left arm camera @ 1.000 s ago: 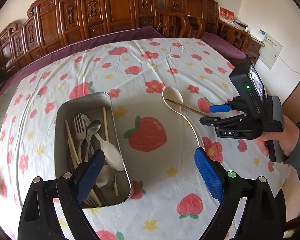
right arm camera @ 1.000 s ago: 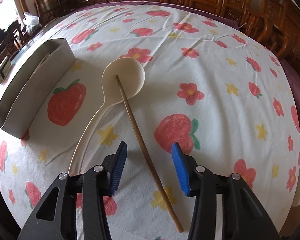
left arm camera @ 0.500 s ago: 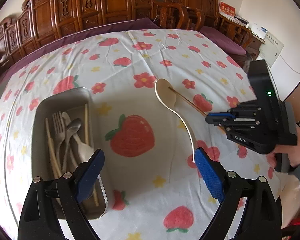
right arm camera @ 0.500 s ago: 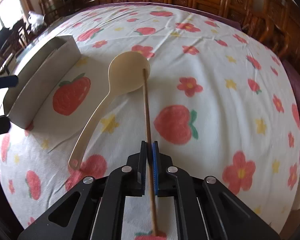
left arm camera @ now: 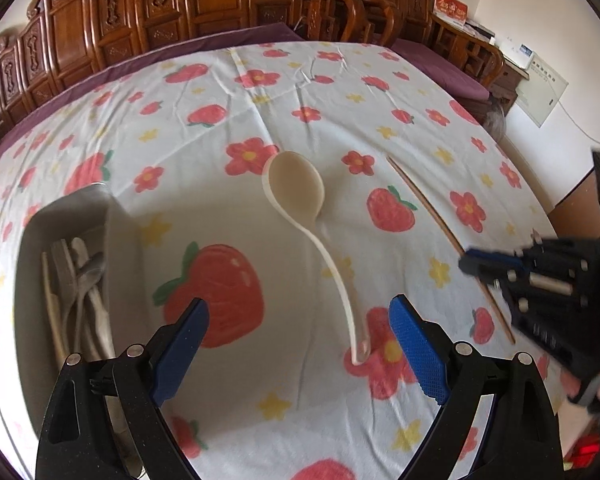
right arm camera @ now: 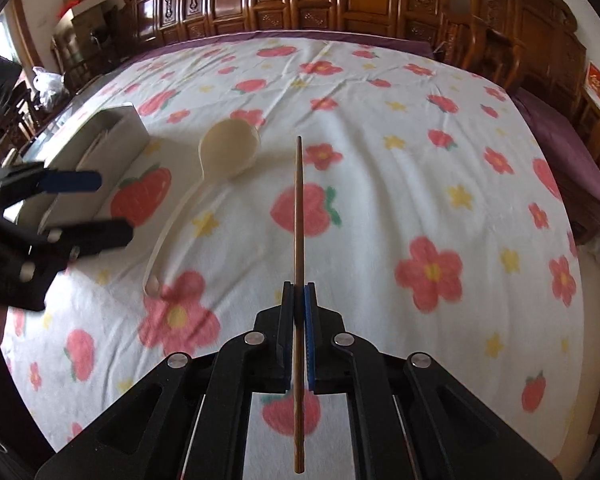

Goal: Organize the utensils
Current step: 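Grasp the white plastic ladle by its handle with the left tool while the right tool holds the chopstick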

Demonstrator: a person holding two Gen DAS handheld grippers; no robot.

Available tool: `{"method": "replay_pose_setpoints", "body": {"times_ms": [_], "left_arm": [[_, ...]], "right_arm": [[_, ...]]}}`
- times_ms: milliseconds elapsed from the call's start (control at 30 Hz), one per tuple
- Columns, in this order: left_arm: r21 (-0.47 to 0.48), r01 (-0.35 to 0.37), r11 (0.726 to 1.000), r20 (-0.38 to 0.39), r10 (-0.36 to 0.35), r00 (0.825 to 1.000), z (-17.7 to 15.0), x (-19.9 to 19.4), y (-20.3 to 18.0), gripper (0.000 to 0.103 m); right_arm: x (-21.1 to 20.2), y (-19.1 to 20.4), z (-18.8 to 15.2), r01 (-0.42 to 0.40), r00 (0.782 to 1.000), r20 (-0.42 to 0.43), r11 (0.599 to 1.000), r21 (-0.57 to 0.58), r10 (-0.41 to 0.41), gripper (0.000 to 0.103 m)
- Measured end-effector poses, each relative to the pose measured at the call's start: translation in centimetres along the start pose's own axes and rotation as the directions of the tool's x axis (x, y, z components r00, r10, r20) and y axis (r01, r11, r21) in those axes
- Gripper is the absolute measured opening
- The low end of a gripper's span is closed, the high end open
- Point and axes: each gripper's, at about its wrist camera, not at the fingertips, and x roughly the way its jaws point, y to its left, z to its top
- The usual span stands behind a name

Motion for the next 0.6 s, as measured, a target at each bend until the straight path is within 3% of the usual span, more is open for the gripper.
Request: {"method": "replay_pose_setpoints", "body": {"times_ms": [133,467,600], "left_arm": [[0.003,-0.010,1.000,-0.017,0.010,1.000,0.5,1.5,-0.5,0.088],[-0.016,-0.024,1.000,-0.057,0.023,0.998,1.6,4.0,-0.7,0.088],[-0.015,-0.020,1.000,-0.074,0.019,0.997,1.9,4.7,-0.8,0.073]], "right_arm": [[1.0,-0.6,-1.7,-0.003,1.000,-0.030,0.999,0.041,0.004,0.006],[0.8,-1.1,-2.6,-0.031,1.000,-0.001,0.996,0.080,0.031,0.006],[0.8,-1.2,-2.8,-0.034,0.999,0.009,0.996,0.086,0.033,0.006]]}}
